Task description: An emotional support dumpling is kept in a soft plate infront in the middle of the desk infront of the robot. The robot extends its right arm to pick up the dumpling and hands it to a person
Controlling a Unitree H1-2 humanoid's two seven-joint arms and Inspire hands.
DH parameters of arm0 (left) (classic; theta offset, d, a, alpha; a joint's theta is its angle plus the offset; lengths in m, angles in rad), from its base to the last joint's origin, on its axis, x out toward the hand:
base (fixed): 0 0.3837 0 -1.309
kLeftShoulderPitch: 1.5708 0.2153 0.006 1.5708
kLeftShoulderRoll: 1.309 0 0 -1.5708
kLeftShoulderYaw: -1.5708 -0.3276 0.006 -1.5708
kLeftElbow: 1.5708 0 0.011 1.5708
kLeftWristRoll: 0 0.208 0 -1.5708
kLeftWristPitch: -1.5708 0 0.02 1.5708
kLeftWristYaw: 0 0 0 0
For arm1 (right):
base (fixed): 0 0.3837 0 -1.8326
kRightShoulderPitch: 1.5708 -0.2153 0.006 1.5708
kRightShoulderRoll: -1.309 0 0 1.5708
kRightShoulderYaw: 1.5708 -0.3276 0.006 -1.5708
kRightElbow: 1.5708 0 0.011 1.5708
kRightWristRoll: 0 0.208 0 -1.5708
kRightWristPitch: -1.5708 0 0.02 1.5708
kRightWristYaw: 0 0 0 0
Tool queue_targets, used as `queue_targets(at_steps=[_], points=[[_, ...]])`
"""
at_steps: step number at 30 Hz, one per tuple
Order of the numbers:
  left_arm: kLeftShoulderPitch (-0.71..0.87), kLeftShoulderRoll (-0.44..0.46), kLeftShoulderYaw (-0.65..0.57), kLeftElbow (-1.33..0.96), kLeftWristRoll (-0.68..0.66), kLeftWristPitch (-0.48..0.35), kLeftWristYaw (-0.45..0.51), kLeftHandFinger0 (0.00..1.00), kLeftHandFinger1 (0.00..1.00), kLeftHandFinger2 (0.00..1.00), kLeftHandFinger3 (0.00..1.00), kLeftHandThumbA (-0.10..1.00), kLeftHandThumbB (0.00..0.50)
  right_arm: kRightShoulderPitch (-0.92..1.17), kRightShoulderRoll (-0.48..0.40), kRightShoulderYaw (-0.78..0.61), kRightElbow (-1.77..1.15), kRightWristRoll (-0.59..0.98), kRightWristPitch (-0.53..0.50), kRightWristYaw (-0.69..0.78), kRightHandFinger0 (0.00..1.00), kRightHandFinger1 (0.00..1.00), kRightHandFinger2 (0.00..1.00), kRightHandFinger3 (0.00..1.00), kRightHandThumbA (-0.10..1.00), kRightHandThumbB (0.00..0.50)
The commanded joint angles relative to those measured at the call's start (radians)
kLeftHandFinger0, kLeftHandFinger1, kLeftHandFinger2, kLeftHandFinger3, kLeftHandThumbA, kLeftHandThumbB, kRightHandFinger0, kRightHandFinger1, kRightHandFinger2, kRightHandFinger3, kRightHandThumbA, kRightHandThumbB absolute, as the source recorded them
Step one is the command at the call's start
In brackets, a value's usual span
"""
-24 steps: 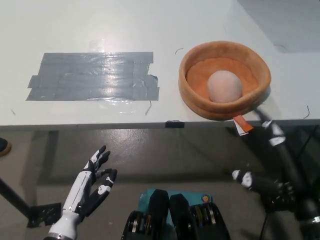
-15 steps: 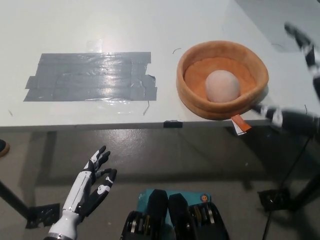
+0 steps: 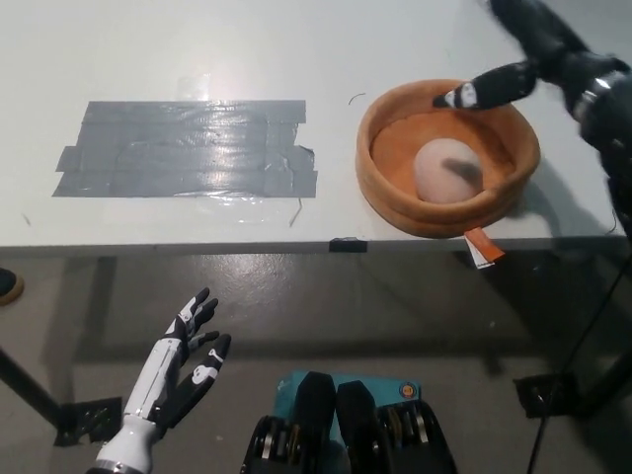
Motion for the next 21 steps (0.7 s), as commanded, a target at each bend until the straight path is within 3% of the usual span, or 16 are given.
queue_targets(at_steps=[1, 4, 8, 9, 12, 21], points=[[-0.031, 0.015, 0.003, -0.032, 0.015, -0.004, -0.009, 0.95, 1.0, 1.0, 1.0, 0.71, 0.297, -0.203, 0.049, 0.091, 0.252, -0.055, 0.096, 0.147, 1.0, 1.0, 1.0, 1.0, 1.0, 0.427], [-0.033, 0.018, 0.001, -0.034, 0.026, -0.002, -0.009, 0.98, 1.0, 1.0, 1.0, 0.74, 0.311, -0.221, 0.1, 0.11, 0.36, -0.042, 0.097, 0.143, 1.0, 1.0, 1.0, 1.0, 0.9, 0.394], [-0.033, 0.018, 0.003, -0.037, 0.018, 0.007, -0.015, 0.94, 1.0, 1.0, 1.0, 0.74, 0.313, -0.212, 0.119, 0.137, 0.41, -0.046, 0.08, 0.15, 1.0, 1.0, 1.0, 1.0, 0.94, 0.413], [-0.033, 0.017, 0.007, -0.039, 0.009, 0.009, -0.017, 0.93, 1.0, 1.0, 1.0, 0.72, 0.312, -0.205, 0.119, 0.142, 0.408, -0.036, 0.082, 0.173, 1.0, 1.0, 1.0, 1.0, 0.96, 0.381], [-0.033, 0.017, 0.006, -0.039, 0.021, 0.007, -0.014, 0.96, 1.0, 1.0, 1.0, 0.73, 0.309, -0.196, 0.11, 0.169, 0.403, -0.046, 0.089, 0.214, 1.0, 1.0, 1.0, 1.0, 1.0, 0.368], [-0.027, 0.016, 0.01, -0.04, 0.01, 0.013, -0.019, 0.93, 1.0, 1.0, 1.0, 0.72, 0.295, -0.172, 0.099, 0.218, 0.42, -0.094, 0.099, 0.226, 1.0, 1.0, 1.0, 1.0, 1.0, 0.425]])
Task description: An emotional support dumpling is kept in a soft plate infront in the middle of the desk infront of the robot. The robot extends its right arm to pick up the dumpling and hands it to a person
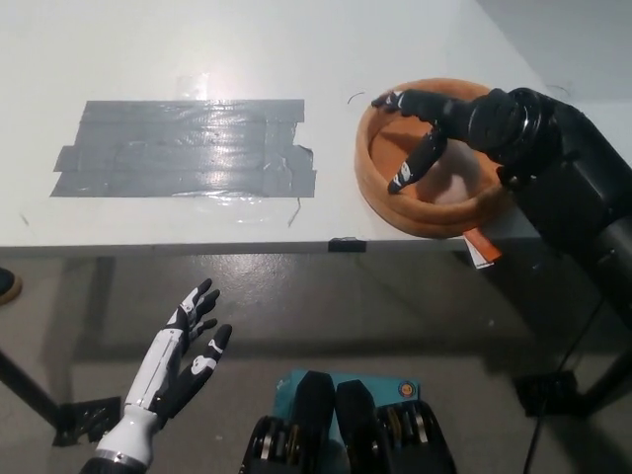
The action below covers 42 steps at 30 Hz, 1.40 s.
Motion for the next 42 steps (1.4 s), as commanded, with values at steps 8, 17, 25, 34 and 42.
queue_targets(at_steps=[8, 17, 25, 34, 42], points=[[-0.005, 0.016, 0.006, -0.032, -0.009, 0.001, -0.018, 0.91, 1.0, 1.0, 1.0, 0.71, 0.288, -0.039, -0.059, 0.061, -0.044, -0.096, 0.033, 0.062, 1.0, 1.0, 1.0, 1.0, 1.0, 0.404], [-0.001, 0.014, 0.007, -0.025, -0.01, -0.005, -0.016, 0.91, 1.0, 1.0, 1.0, 0.72, 0.304, -0.048, -0.073, 0.007, -0.054, -0.081, 0.052, 0.047, 1.0, 1.0, 1.0, 1.0, 1.0, 0.398], [-0.01, 0.016, 0.007, -0.02, -0.006, -0.021, -0.014, 0.92, 1.0, 1.0, 0.98, 0.7, 0.269, -0.07, -0.08, -0.076, -0.076, -0.079, 0.071, 0.031, 1.0, 1.0, 1.0, 1.0, 1.0, 0.354], [-0.011, 0.02, 0.005, -0.027, -0.007, -0.011, -0.021, 0.93, 1.0, 1.0, 0.98, 0.7, 0.276, -0.039, -0.068, -0.091, -0.062, -0.075, 0.055, 0.036, 1.0, 1.0, 1.0, 1.0, 1.0, 0.367], [-0.013, 0.018, 0.007, -0.029, -0.006, -0.011, -0.017, 0.92, 1.0, 1.0, 0.98, 0.71, 0.28, -0.016, -0.064, -0.043, -0.049, -0.107, 0.026, 0.03, 1.0, 1.0, 1.0, 1.0, 1.0, 0.385]])
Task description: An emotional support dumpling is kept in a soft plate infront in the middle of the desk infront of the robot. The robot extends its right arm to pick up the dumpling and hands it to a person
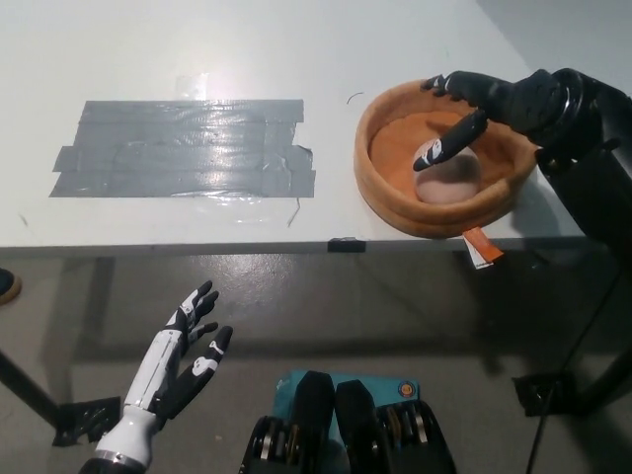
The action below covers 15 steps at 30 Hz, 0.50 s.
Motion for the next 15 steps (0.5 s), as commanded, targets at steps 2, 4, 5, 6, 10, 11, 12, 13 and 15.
queue_targets(at_steps=[2, 4, 5, 6, 10, 11, 12, 13, 15], points=[[-0.016, 0.018, 0.004, -0.028, -0.003, -0.026, -0.014, 0.92, 1.0, 1.0, 0.98, 0.71, 0.271, -0.019, -0.007, 0.011, 0.005, -0.025, -0.042, -0.021, 1.0, 1.0, 1.0, 1.0, 1.0, 0.371], [-0.018, 0.018, 0.004, -0.026, -0.002, -0.029, -0.013, 0.92, 1.0, 1.0, 0.97, 0.71, 0.277, -0.018, -0.003, 0.014, 0.016, -0.026, -0.037, -0.023, 1.0, 1.0, 1.0, 1.0, 1.0, 0.377], [-0.019, 0.018, 0.004, -0.025, -0.002, -0.029, -0.013, 0.92, 1.0, 1.0, 0.97, 0.71, 0.279, -0.018, 0.0, 0.016, 0.023, -0.028, -0.03, -0.024, 1.0, 1.0, 1.0, 1.0, 1.0, 0.378], [-0.018, 0.018, 0.005, -0.027, -0.005, -0.025, -0.014, 0.92, 1.0, 1.0, 0.97, 0.71, 0.28, -0.013, 0.005, 0.014, 0.034, -0.026, -0.03, -0.028, 1.0, 1.0, 1.0, 1.0, 1.0, 0.368], [-0.019, 0.02, 0.004, -0.03, -0.005, -0.018, -0.018, 0.92, 1.0, 1.0, 0.97, 0.72, 0.284, -0.007, 0.014, 0.019, 0.07, -0.031, -0.039, -0.038, 1.0, 1.0, 1.0, 1.0, 1.0, 0.381], [-0.02, 0.019, 0.005, -0.026, -0.009, -0.026, -0.018, 0.92, 1.0, 1.0, 0.97, 0.72, 0.283, -0.005, 0.017, 0.023, 0.088, -0.034, -0.049, -0.041, 1.0, 1.0, 1.0, 1.0, 1.0, 0.378], [-0.021, 0.019, 0.004, -0.025, -0.008, -0.029, -0.018, 0.92, 1.0, 1.0, 0.97, 0.72, 0.282, 0.002, 0.02, 0.014, 0.091, -0.028, -0.044, -0.048, 1.0, 1.0, 1.0, 1.0, 1.0, 0.367], [-0.02, 0.02, 0.004, -0.026, -0.006, -0.027, -0.018, 0.92, 1.0, 1.0, 0.97, 0.72, 0.281, 0.006, 0.022, 0.012, 0.092, -0.029, -0.04, -0.052, 1.0, 1.0, 1.0, 1.0, 1.0, 0.37], [-0.02, 0.021, 0.003, -0.029, -0.004, -0.024, -0.018, 0.93, 1.0, 1.0, 0.97, 0.72, 0.276, 0.008, 0.025, 0.021, 0.102, -0.038, -0.046, -0.055, 1.0, 1.0, 1.0, 1.0, 1.0, 0.373]])
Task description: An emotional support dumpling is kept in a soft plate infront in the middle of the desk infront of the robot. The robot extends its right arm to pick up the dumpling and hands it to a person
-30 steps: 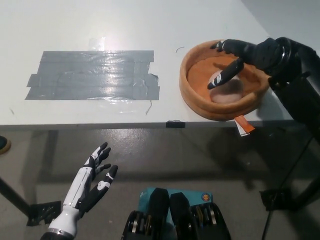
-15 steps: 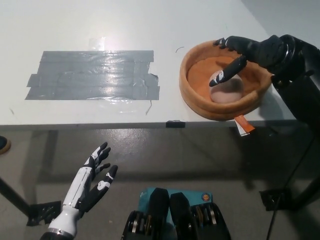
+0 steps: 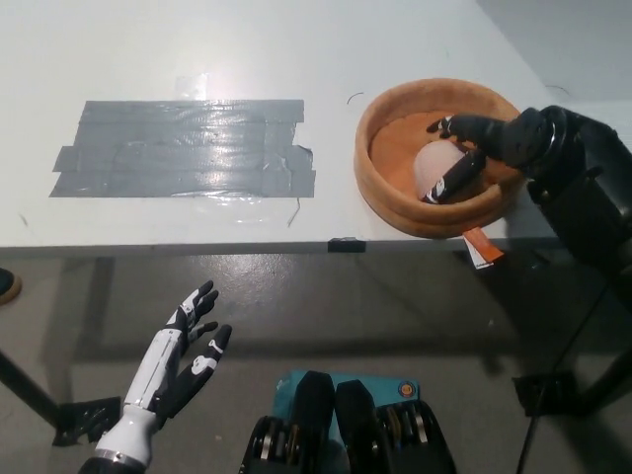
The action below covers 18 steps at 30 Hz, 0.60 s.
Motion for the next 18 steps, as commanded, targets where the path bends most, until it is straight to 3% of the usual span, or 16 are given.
queue_targets(at_steps=[1, 8, 10, 11, 12, 13, 14, 15, 16, 17, 18], points=[[-0.018, 0.02, 0.003, -0.029, -0.001, -0.025, -0.016, 0.92, 1.0, 1.0, 0.97, 0.72, 0.27, -0.028, 0.007, 0.002, 0.025, -0.026, -0.037, -0.046, 1.0, 1.0, 1.0, 1.0, 1.0, 0.37], [-0.025, 0.023, 0.002, -0.026, 0.001, -0.031, -0.017, 0.9, 1.0, 0.99, 0.97, 0.73, 0.272, -0.028, 0.02, 0.024, 0.079, -0.046, -0.063, -0.054, 1.0, 1.0, 1.0, 1.0, 1.0, 0.381], [-0.026, 0.022, 0.002, -0.025, 0.003, -0.035, -0.015, 0.89, 0.98, 0.98, 0.96, 0.72, 0.268, -0.025, 0.027, 0.005, 0.099, -0.026, -0.067, -0.061, 1.0, 1.0, 1.0, 1.0, 1.0, 0.352], [-0.027, 0.023, 0.001, -0.023, 0.005, -0.04, -0.014, 0.89, 0.98, 0.98, 0.96, 0.72, 0.268, -0.025, 0.028, 0.004, 0.112, -0.026, -0.089, -0.074, 1.0, 1.0, 1.0, 1.0, 0.94, 0.342], [-0.027, 0.023, 0.001, -0.023, 0.005, -0.041, -0.014, 0.89, 0.98, 0.98, 0.96, 0.73, 0.267, -0.021, 0.031, -0.006, 0.115, -0.024, -0.089, -0.095, 0.81, 0.97, 1.0, 1.0, 0.77, 0.299], [-0.029, 0.023, 0.002, -0.023, 0.003, -0.042, -0.015, 0.89, 0.98, 0.97, 0.96, 0.73, 0.266, -0.016, 0.033, -0.013, 0.112, -0.027, -0.096, -0.123, 0.6, 0.76, 1.0, 1.0, 0.49, 0.243], [-0.032, 0.024, 0.003, -0.021, 0.0, -0.043, -0.016, 0.89, 0.98, 0.97, 0.96, 0.73, 0.265, -0.011, 0.034, -0.017, 0.107, -0.033, -0.109, -0.153, 0.56, 0.73, 0.96, 1.0, 0.34, 0.263], [-0.032, 0.022, 0.004, -0.021, -0.001, -0.044, -0.014, 0.89, 0.97, 0.97, 0.96, 0.72, 0.264, -0.003, 0.035, -0.019, 0.103, -0.042, -0.12, -0.185, 0.46, 0.66, 0.8, 0.88, -0.04, 0.26], [-0.032, 0.022, 0.004, -0.021, -0.001, -0.044, -0.014, 0.89, 0.97, 0.97, 0.96, 0.72, 0.264, -0.003, 0.036, -0.02, 0.103, -0.043, -0.122, -0.189, 0.46, 0.66, 0.8, 0.88, -0.04, 0.26], [-0.036, 0.02, 0.003, -0.016, -0.005, -0.049, -0.016, 0.89, 0.97, 0.97, 0.96, 0.72, 0.258, 0.012, 0.034, -0.029, 0.105, -0.05, -0.162, -0.257, 0.09, 0.35, 0.5, 0.58, -0.1, 0.203], [-0.037, 0.02, 0.003, -0.014, -0.005, -0.048, -0.016, 0.89, 0.97, 0.97, 0.96, 0.72, 0.258, 0.019, 0.036, -0.042, 0.112, -0.044, -0.186, -0.293, 0.02, 0.29, 0.53, 0.61, -0.1, 0.211]])
